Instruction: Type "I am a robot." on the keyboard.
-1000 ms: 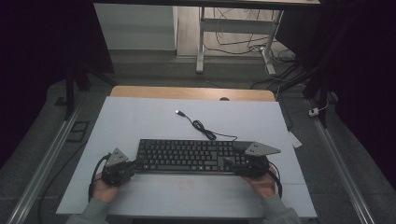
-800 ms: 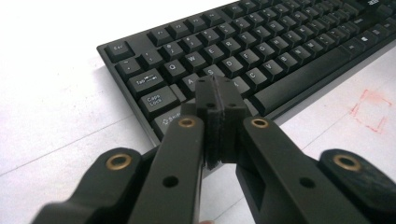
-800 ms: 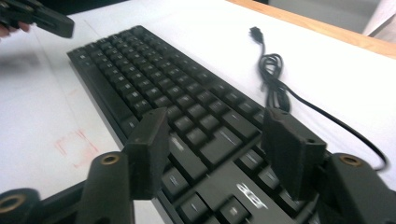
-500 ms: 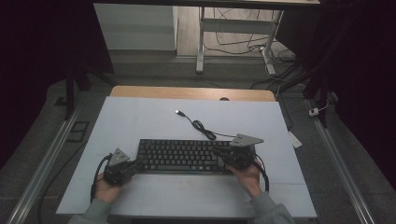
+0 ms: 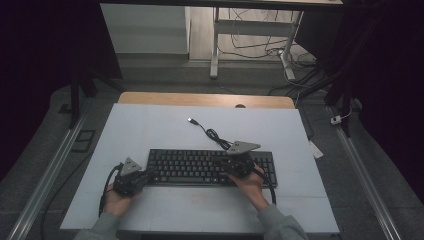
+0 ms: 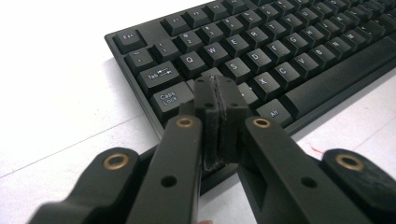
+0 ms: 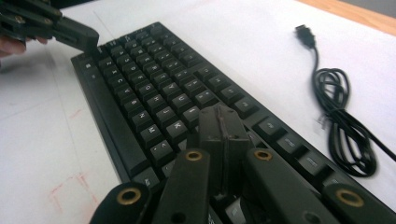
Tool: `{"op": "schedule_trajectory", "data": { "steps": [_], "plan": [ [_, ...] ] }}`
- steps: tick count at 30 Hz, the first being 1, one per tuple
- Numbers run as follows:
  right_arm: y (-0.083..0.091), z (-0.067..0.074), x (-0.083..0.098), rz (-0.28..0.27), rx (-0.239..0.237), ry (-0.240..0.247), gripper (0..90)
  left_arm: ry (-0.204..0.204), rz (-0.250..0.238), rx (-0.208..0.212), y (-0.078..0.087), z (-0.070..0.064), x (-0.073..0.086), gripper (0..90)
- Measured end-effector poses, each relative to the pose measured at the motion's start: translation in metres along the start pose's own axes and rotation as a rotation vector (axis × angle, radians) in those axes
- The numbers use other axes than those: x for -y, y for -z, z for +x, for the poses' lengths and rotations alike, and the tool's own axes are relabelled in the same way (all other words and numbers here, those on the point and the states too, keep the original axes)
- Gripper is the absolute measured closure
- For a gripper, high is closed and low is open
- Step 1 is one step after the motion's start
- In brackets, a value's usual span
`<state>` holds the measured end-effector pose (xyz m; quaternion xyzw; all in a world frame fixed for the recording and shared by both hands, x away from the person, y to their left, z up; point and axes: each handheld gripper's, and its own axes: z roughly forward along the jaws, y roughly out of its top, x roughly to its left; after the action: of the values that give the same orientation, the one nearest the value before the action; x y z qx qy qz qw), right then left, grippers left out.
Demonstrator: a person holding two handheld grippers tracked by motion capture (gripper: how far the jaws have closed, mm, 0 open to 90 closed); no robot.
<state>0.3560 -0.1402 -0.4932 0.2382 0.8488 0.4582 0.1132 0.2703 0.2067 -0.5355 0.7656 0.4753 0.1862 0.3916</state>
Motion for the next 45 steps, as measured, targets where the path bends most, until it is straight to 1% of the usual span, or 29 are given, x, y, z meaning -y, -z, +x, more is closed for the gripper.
{"op": "schedule_trajectory", "data": {
  "steps": [1, 8, 14, 15, 16, 24, 27, 31, 34, 38, 39, 40, 41, 45],
  "plan": [
    [-0.006, 0.002, -0.001, 0.011, -0.002, 0.009, 89.6, 0.0, 0.0, 0.0, -0.001, 0.0, 0.0, 87.0],
    [-0.018, 0.005, -0.004, 0.037, -0.005, 0.032, 89.6, 0.006, 0.002, 0.002, -0.003, 0.002, 0.0, 86.6],
    [-0.026, 0.005, -0.005, 0.058, -0.005, 0.044, 89.4, 0.004, 0.008, 0.002, -0.004, 0.003, 0.0, 86.4],
    [-0.027, 0.005, -0.005, 0.066, 0.002, 0.048, 89.4, 0.004, 0.009, 0.001, -0.005, 0.003, 0.0, 86.3],
    [-0.028, 0.005, -0.004, 0.061, -0.002, 0.044, 89.4, 0.003, 0.011, 0.0, -0.005, 0.003, 0.0, 86.3],
    [-0.035, 0.004, -0.004, 0.087, 0.014, 0.052, 89.4, 0.005, 0.008, 0.004, -0.006, 0.003, 0.001, 86.1],
    [-0.038, 0.004, -0.004, 0.094, 0.01, 0.053, 89.2, 0.005, 0.008, 0.005, -0.006, 0.003, 0.001, 85.9],
    [-0.045, 0.007, -0.005, 0.112, 0.005, 0.07, 88.6, 0.005, 0.008, 0.004, -0.006, 0.003, 0.001, 85.8],
    [-0.05, 0.011, -0.008, 0.116, 0.004, 0.083, 88.8, 0.005, 0.008, 0.005, -0.006, 0.003, 0.001, 85.8],
    [-0.058, 0.012, -0.013, 0.11, 0.011, 0.085, 89.4, 0.005, 0.009, 0.005, -0.006, 0.003, 0.001, 85.8],
    [-0.059, 0.012, -0.014, 0.116, 0.013, 0.089, 89.4, 0.005, 0.01, 0.004, -0.006, 0.003, 0.001, 85.7],
    [-0.061, 0.013, -0.014, 0.12, 0.019, 0.093, 89.5, 0.005, 0.011, 0.006, -0.006, 0.003, 0.001, 85.7],
    [-0.062, 0.012, -0.014, 0.121, 0.019, 0.091, 89.4, 0.005, 0.018, 0.004, -0.007, 0.003, 0.002, 85.7],
    [-0.064, 0.013, -0.014, 0.123, 0.017, 0.092, 89.5, 0.008, 0.019, 0.005, -0.007, 0.003, 0.002, 85.8]
  ]
}}
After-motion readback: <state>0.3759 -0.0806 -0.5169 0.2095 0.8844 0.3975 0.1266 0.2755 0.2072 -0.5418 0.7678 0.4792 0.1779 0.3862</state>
